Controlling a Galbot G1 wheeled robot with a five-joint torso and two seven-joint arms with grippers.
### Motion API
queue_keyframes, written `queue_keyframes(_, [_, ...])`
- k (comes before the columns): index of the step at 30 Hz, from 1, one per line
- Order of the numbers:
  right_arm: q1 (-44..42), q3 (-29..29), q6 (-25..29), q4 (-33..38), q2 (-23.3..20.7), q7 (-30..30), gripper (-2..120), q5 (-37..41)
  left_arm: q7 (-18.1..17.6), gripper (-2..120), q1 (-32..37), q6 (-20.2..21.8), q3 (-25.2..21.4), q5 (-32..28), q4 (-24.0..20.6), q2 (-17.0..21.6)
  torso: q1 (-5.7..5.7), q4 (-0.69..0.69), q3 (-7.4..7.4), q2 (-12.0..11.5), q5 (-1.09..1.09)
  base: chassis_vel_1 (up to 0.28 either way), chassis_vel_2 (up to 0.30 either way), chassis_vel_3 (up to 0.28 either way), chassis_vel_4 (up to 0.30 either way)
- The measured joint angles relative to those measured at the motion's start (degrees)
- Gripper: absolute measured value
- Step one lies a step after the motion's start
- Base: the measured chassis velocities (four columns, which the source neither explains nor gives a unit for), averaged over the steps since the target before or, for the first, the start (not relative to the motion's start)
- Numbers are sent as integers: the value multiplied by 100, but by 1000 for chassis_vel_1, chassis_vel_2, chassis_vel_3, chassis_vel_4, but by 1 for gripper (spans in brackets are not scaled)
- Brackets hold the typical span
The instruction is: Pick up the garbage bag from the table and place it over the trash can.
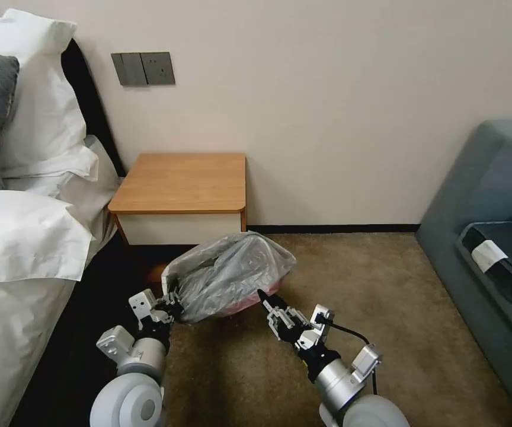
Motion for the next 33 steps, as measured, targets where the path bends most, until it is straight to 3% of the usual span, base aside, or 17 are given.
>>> queue_keyframes(3, [3, 2, 13, 0, 0, -4, 0, -3, -1, 3, 6, -1, 2, 8, 4, -8, 0, 0, 0, 0, 0, 0, 0, 0, 0])
queue_keyframes(33, [-145, -118, -102, 172, 199, 230, 0, -371, -61, 3, -18, -5, 22, -6, 0, -40, 0, 0, 0, 0, 0, 0, 0, 0, 0])
